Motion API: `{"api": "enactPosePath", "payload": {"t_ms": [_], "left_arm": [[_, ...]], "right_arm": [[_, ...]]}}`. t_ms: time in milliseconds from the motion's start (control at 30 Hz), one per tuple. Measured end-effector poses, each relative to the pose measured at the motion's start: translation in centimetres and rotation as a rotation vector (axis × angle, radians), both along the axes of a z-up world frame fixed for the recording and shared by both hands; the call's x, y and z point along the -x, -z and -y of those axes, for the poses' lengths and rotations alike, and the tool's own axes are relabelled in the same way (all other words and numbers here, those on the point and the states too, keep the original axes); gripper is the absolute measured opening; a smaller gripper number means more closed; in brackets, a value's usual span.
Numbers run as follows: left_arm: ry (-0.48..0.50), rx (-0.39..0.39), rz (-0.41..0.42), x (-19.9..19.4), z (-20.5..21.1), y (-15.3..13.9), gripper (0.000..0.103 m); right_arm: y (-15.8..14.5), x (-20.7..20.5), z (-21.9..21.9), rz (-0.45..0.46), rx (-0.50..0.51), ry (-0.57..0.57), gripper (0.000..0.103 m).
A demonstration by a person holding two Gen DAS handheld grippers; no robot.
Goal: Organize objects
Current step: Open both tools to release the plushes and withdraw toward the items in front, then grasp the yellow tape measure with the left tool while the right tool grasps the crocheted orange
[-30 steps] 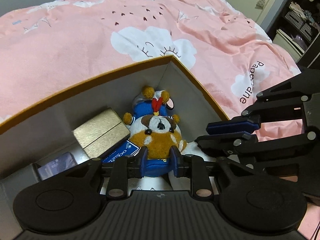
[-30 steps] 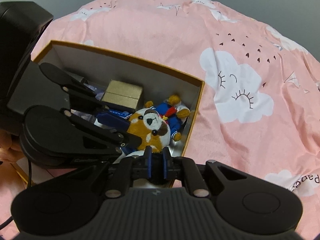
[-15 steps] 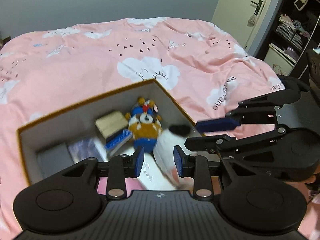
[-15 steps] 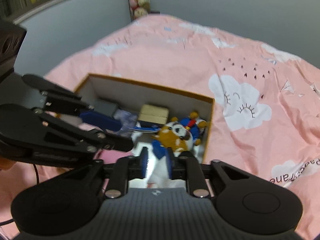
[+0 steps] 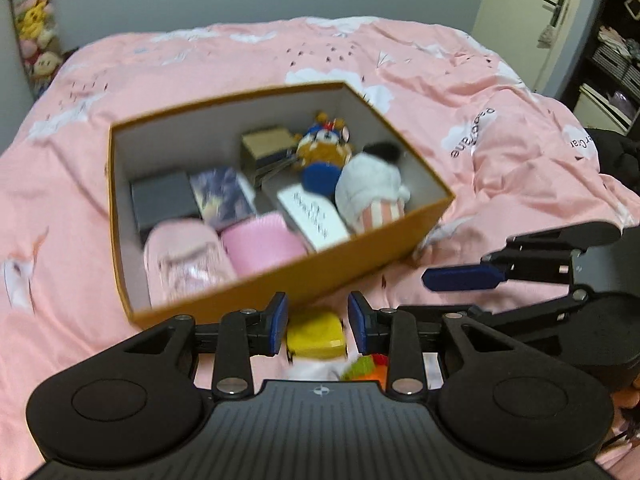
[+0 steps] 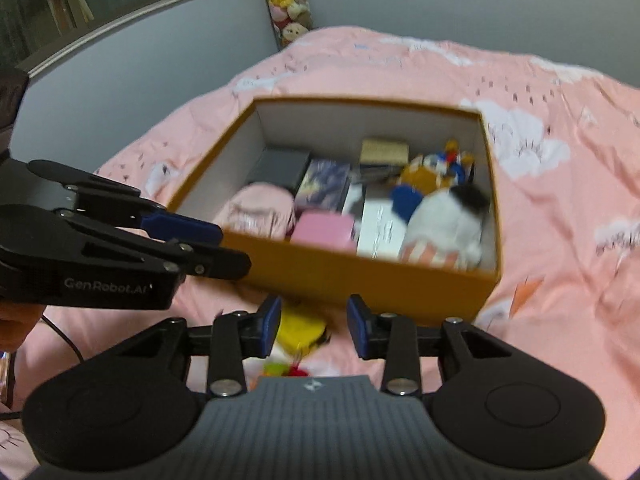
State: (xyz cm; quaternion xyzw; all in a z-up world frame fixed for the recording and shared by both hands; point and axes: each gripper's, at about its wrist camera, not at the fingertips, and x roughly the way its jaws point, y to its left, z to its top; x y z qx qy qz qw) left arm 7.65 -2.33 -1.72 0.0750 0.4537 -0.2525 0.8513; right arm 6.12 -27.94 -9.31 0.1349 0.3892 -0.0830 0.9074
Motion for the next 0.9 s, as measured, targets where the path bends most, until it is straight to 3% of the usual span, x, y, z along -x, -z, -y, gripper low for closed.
{"api": "enactPosePath", "payload": {"t_ms": [233,567,900], "left_arm": [[-0.082,-0.018,-0.012,1.5,-1.3,2.5,0.037],[-0.086,-0.013,-0.049,1.8,-1.8,4.1,0.037],[-0.071,-0.011,-0.073,1.6,-1.6,4.9,0.038]], "right_arm": [[3.7,-0.4,-2.7,-0.084,-0.031,-0.015,0.042],[6.7,-1.2,-4.0,-0.168,-0.037,-0.038,0.043],[8.2,-1.7,-3.6,-0.192,-0.033,-0.034,0.046]]}}
